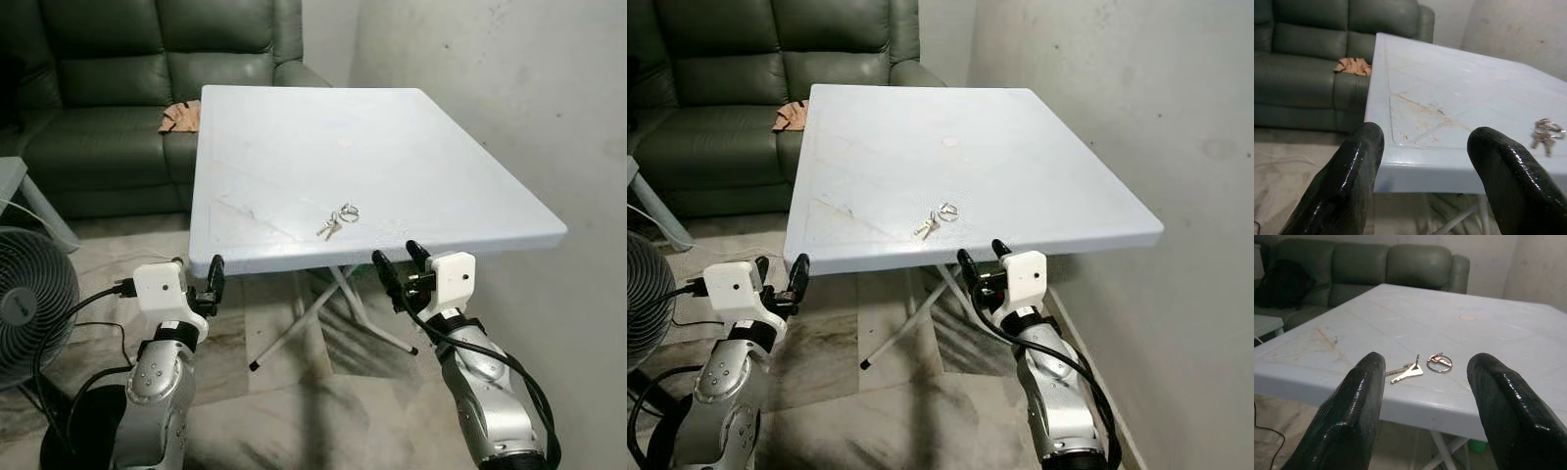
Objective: Hang keys on a hook
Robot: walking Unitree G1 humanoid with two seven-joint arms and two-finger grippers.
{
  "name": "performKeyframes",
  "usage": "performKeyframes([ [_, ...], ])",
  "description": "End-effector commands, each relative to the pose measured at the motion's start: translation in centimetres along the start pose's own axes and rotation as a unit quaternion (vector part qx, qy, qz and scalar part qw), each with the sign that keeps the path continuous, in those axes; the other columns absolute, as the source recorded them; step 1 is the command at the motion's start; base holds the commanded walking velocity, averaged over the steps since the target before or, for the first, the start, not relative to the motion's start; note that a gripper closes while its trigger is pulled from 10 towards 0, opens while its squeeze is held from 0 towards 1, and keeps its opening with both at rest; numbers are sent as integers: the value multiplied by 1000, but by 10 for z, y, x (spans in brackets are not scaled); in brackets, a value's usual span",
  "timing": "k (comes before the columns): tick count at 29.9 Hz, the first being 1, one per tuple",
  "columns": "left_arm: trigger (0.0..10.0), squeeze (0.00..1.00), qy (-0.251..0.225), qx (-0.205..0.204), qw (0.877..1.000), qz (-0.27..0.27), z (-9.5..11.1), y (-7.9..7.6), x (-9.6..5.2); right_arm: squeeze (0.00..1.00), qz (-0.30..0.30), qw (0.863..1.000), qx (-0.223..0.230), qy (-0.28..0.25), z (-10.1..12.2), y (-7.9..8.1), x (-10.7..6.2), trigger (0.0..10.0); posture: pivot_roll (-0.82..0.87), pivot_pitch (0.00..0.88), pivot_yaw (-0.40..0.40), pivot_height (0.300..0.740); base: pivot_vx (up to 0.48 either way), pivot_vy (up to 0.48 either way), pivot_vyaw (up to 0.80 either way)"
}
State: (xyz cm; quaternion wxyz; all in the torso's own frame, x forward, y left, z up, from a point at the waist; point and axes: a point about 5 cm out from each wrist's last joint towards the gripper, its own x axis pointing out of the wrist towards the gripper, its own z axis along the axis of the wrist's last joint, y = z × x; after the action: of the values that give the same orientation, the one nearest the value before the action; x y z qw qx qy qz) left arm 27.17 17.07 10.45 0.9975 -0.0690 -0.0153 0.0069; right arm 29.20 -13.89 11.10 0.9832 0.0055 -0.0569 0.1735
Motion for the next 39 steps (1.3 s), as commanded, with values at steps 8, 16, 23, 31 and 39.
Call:
performKeyframes([
  [8,10000,0,-4,2,1000,-8,4,-4,2,0,-6,1000,0,-2,2,-4,1,10000,-74,0,-49,728,418,0,0],
  [16,10000,0,-15,8,1000,-7,5,-7,1,0,2,1000,-2,2,1,-2,1,10000,-71,0,-52,728,147,0,0],
  [23,10000,0,-17,12,1000,-6,2,-8,-3,0,32,999,-25,21,-2,2,3,10000,-71,0,-56,728,0,0,0],
  [31,10000,0,-12,-4,1000,-3,0,-6,-4,0,52,998,-41,23,-2,2,4,10000,-68,0,-59,728,0,0,0],
  [39,10000,0,-10,-7,1000,1,0,-6,-3,0,59,997,-38,26,-4,6,2,10000,-64,0,-66,728,0,295,0],
])
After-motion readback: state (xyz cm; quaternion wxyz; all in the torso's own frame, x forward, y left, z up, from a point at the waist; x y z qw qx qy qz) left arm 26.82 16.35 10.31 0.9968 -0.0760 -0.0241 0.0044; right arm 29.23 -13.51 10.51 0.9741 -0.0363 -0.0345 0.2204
